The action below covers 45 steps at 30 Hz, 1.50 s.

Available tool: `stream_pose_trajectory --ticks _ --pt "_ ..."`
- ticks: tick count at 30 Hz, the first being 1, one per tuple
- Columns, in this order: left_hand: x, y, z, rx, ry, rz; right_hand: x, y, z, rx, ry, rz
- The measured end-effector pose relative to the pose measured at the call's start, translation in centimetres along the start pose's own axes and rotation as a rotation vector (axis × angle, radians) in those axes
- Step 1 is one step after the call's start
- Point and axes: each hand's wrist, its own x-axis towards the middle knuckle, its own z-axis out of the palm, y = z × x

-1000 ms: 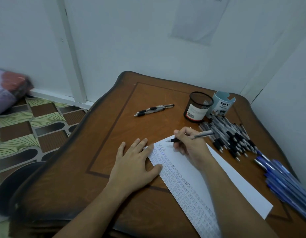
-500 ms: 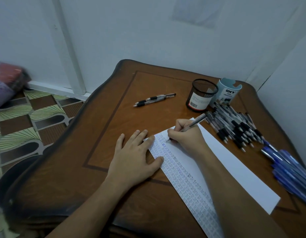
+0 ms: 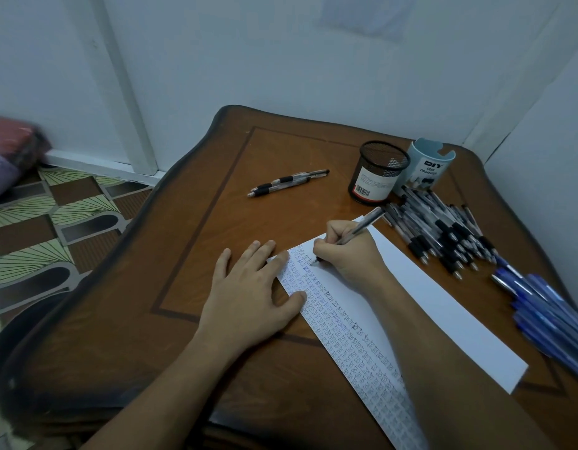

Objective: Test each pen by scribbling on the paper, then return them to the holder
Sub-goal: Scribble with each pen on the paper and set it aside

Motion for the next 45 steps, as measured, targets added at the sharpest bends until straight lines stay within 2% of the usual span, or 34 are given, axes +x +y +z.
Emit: stream_pose_trajectory --ticks 45 --pt "-0.08 -0.12 0.11 0.007 0.01 0.005 0.27 0.57 -0.13 -0.005 0.045 -0.012"
